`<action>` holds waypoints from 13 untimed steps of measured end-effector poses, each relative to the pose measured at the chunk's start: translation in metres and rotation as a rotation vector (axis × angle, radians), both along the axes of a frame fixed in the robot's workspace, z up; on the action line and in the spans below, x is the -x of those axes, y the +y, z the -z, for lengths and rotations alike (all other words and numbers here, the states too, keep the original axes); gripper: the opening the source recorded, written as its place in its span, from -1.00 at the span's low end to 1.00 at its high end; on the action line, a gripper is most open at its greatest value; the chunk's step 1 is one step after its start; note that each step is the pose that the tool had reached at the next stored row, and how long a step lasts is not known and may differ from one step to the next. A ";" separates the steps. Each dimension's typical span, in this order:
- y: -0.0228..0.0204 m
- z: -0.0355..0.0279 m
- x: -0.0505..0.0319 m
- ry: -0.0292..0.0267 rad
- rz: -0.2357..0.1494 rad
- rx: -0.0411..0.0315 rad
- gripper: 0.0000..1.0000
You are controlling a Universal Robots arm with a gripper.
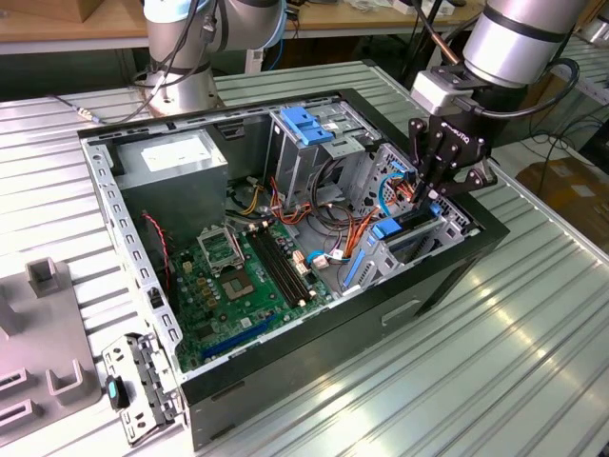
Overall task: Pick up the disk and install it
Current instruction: 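Insert the first disk wire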
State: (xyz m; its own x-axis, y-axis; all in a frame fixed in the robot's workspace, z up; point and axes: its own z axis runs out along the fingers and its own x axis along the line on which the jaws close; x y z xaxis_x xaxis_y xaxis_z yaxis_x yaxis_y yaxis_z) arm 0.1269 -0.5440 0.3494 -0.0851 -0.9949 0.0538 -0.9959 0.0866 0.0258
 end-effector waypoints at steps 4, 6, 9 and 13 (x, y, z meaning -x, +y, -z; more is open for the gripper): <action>0.0000 -0.0042 -0.0006 0.0085 0.000 -0.0010 -0.68; 0.0000 -0.0045 -0.0009 0.0278 0.001 -0.0005 -0.68; 0.0000 -0.0042 -0.0036 0.0470 0.002 -0.0005 -0.68; -0.0004 -0.0013 -0.0097 0.0697 0.002 -0.0004 -0.68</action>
